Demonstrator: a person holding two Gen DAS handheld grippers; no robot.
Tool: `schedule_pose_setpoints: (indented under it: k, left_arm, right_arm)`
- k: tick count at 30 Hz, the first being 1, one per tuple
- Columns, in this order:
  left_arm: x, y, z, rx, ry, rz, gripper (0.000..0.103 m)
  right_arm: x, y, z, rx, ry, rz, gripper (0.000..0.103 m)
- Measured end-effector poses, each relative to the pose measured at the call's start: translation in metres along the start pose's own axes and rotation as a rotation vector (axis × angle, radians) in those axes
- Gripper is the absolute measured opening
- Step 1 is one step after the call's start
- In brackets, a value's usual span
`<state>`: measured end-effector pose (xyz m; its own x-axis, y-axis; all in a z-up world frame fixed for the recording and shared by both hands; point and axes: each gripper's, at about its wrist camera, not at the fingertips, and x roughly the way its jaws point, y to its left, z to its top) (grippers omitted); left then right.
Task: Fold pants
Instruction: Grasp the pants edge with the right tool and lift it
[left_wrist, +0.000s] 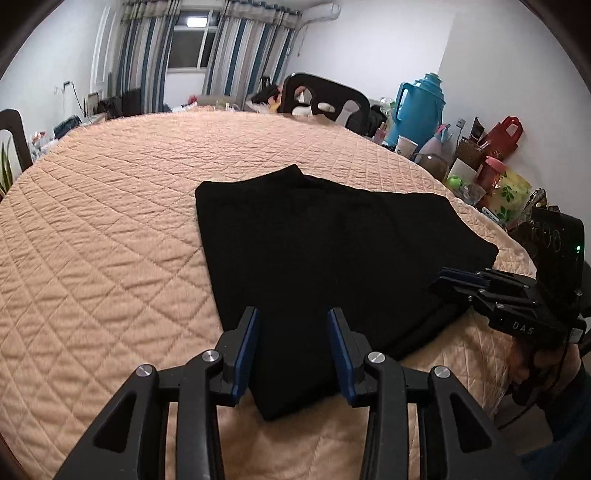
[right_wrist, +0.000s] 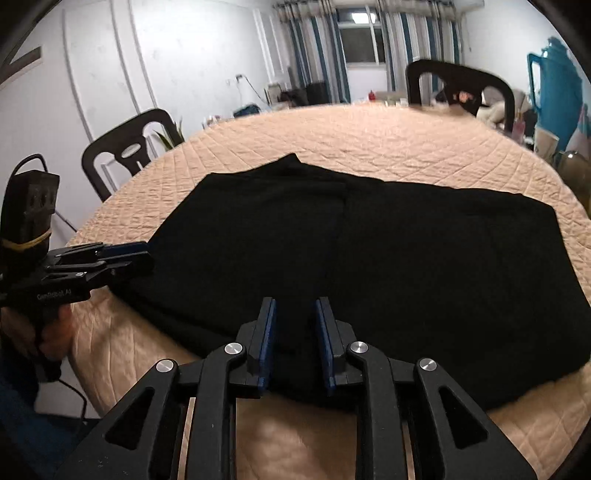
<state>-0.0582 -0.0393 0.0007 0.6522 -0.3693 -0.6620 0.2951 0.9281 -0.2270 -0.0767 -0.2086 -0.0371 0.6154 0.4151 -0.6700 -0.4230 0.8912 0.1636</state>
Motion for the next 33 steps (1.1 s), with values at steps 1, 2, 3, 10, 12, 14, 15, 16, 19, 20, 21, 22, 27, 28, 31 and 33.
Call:
schedule_pose_setpoints:
  k: [1,2,3,10,12,14,15,16,19,20,21,22,27,28,31,33]
  left_arm:
    - [0.0,-0.002,-0.002,0.01,-0.011,0.012,0.041]
    - [-0.001,-0.004,-0.003,0.023,-0.018,0.027,0.041]
    - [0.0,-0.006,-0.003,0.031,-0.02,0.039,0.041]
    - [-0.003,-0.003,-0.003,0.01,-0.029,0.047,0.041]
    - [-0.003,-0.001,-0.003,-0.007,-0.031,0.033,0.041]
    - [-0.004,0.003,-0.002,-0.031,-0.03,0.013,0.041]
    - [-0.004,0.004,-0.002,-0.04,-0.029,0.004,0.041]
    - [-0.004,0.006,-0.002,-0.046,-0.027,-0.005,0.041]
    - [-0.005,0.008,-0.002,-0.052,-0.024,-0.017,0.041]
    - [-0.005,0.007,-0.002,-0.051,-0.022,-0.017,0.041]
    - [-0.005,0.007,-0.002,-0.05,-0.021,-0.015,0.041]
    - [-0.005,0.006,-0.001,-0.049,-0.02,-0.013,0.041]
    - [-0.002,0.007,0.007,-0.054,-0.022,0.0,0.041]
    - [-0.001,0.007,0.008,-0.056,-0.021,0.003,0.041]
    - [0.001,0.01,0.012,-0.062,-0.026,0.009,0.041]
    - [0.003,0.011,0.012,-0.069,-0.025,0.011,0.041]
  right_arm:
    - [-0.002,-0.002,-0.001,0.008,-0.008,0.002,0.022]
    - [0.0,-0.003,-0.001,0.014,-0.013,0.005,0.022]
    - [0.0,-0.005,-0.001,0.017,-0.018,0.006,0.022]
    - [-0.012,-0.019,-0.003,0.045,-0.022,-0.06,0.022]
    - [-0.02,-0.036,-0.005,0.109,-0.043,-0.069,0.022]
    - [-0.03,-0.05,-0.008,0.167,-0.062,-0.093,0.022]
    - [-0.035,-0.057,-0.009,0.192,-0.068,-0.107,0.022]
    - [-0.038,-0.062,-0.011,0.206,-0.066,-0.126,0.022]
    - [-0.05,-0.081,-0.017,0.275,-0.071,-0.172,0.023]
    - [-0.055,-0.088,-0.02,0.315,-0.071,-0.175,0.025]
    - [-0.059,-0.097,-0.024,0.373,-0.077,-0.168,0.029]
    - [-0.065,-0.105,-0.028,0.432,-0.091,-0.145,0.031]
    - [-0.08,-0.135,-0.047,0.655,-0.156,-0.099,0.049]
    - [-0.081,-0.14,-0.047,0.69,-0.165,-0.094,0.049]
    - [-0.08,-0.154,-0.046,0.762,-0.184,-0.09,0.049]
    - [-0.079,-0.16,-0.043,0.801,-0.192,-0.083,0.049]
